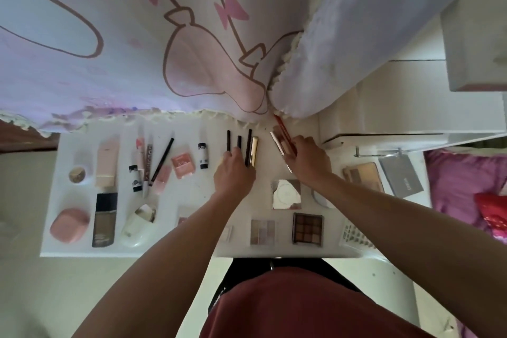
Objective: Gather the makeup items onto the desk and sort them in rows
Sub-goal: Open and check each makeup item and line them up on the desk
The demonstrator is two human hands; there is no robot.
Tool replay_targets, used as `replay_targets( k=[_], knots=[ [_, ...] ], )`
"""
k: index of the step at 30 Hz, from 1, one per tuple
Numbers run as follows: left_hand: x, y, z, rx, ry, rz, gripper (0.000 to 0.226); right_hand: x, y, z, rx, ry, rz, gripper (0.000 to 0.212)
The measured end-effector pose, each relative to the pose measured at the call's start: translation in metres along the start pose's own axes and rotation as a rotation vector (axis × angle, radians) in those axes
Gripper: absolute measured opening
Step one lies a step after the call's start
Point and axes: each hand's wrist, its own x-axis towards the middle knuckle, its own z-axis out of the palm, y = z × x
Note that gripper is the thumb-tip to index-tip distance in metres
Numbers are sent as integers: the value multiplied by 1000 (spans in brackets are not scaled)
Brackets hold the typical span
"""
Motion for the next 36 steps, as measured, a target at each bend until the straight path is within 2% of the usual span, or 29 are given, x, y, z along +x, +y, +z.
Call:
replay_targets(
  k=[13, 20, 26, 29, 36],
  knots=[
    [-59, -88, -55, -1, 170, 34, 28, -56, -58, 9, -12, -22, -248, 38],
    [-89, -193, -111, -14, 235, 6, 26, -81, -154, 45, -62, -25, -353, 38],
    [-112, -309, -161, 27, 296, -42, 23, -122, -249, 104, -13, 4, -376, 32],
    [-118, -361, -182, 23, 292, -43, 23, -142, -292, 128, -5, 4, -371, 37],
    [-109, -407, -201, -15, 259, -53, 28, -152, -347, 145, -51, 6, -406, 37]
  ],
)
